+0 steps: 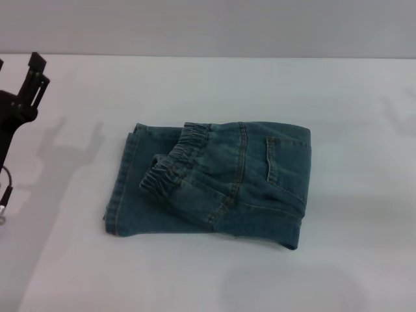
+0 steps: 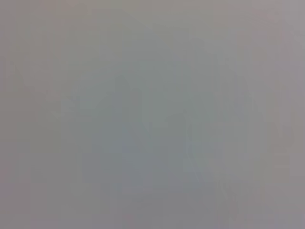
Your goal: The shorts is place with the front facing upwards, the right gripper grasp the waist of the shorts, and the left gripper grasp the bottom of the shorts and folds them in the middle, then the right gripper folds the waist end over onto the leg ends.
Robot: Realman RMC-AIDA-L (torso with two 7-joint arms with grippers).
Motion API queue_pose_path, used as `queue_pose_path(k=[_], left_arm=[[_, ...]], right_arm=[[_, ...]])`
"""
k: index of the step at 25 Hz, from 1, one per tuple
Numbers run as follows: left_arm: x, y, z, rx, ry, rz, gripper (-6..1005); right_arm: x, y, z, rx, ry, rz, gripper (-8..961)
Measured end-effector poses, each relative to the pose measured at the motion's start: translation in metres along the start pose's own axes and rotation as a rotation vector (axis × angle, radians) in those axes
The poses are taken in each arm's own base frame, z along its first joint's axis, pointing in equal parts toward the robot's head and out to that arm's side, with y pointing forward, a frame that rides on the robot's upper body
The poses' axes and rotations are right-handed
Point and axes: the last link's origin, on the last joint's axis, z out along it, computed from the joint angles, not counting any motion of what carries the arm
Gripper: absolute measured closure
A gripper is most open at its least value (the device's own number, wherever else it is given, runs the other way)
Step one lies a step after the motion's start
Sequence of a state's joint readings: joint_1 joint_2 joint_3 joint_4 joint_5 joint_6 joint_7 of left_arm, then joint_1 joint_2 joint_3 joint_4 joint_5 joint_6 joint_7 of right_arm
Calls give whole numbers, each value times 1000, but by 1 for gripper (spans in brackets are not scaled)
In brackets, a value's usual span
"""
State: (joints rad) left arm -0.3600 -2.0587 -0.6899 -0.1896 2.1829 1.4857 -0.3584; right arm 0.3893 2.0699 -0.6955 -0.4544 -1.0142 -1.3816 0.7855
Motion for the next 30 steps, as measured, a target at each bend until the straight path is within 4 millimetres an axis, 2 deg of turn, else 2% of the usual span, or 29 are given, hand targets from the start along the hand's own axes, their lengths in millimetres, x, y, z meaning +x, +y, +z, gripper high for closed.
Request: queue_pose_path(k=[4, 8, 15, 30], left_arm=[[4, 0, -13, 10, 35, -10, 201], [6, 1, -26, 28, 53, -28, 202], [7, 5, -37, 35, 66, -49, 202], [4, 18, -37, -23, 53, -72, 202]], right_arm=[[8, -9, -5, 170, -53, -53, 395], [14, -9, 0, 224, -50, -68, 395], [15, -13, 6, 259, -44, -59, 395], [23, -16, 5, 296, -3, -41, 395]])
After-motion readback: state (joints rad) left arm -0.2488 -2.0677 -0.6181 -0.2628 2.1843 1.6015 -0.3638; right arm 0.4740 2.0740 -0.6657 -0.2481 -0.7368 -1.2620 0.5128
